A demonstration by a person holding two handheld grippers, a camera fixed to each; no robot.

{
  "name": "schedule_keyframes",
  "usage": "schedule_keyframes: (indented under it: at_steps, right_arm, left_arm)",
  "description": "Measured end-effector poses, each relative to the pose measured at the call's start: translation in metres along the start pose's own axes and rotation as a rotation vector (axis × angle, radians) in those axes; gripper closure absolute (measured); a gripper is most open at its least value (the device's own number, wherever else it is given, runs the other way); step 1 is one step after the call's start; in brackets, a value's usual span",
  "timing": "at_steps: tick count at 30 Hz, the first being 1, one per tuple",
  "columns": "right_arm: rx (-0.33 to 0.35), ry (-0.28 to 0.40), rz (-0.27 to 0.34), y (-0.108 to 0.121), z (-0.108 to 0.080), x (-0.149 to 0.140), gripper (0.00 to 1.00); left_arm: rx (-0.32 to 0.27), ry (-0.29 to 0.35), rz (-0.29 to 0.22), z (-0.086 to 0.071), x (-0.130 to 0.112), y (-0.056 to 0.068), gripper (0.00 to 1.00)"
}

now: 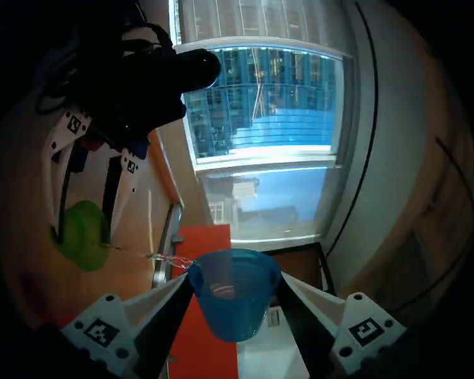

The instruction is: Pour water

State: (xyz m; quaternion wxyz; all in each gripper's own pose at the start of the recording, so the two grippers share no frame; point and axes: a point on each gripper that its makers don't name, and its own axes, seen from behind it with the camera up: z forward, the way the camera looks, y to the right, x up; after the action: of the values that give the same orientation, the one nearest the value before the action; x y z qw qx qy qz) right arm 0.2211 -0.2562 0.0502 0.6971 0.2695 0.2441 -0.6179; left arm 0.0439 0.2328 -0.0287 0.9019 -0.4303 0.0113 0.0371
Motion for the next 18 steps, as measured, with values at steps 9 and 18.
schedule_keyframes:
  at_steps: [9,18]
  right_arm:
    - [0.0,-0.003,-0.048,0.0011,0.0003,0.0013,0.1]
    - [-0.012,-0.004,-0.079,0.007,0.0003,0.0026,0.1]
  left_arm:
    - [0.004,0.0,-0.003,-0.0004,-0.0014,-0.0021,0.12]
    - [0.001,0.005,-0.006,0.0011,0.0006,-0.002,0.12]
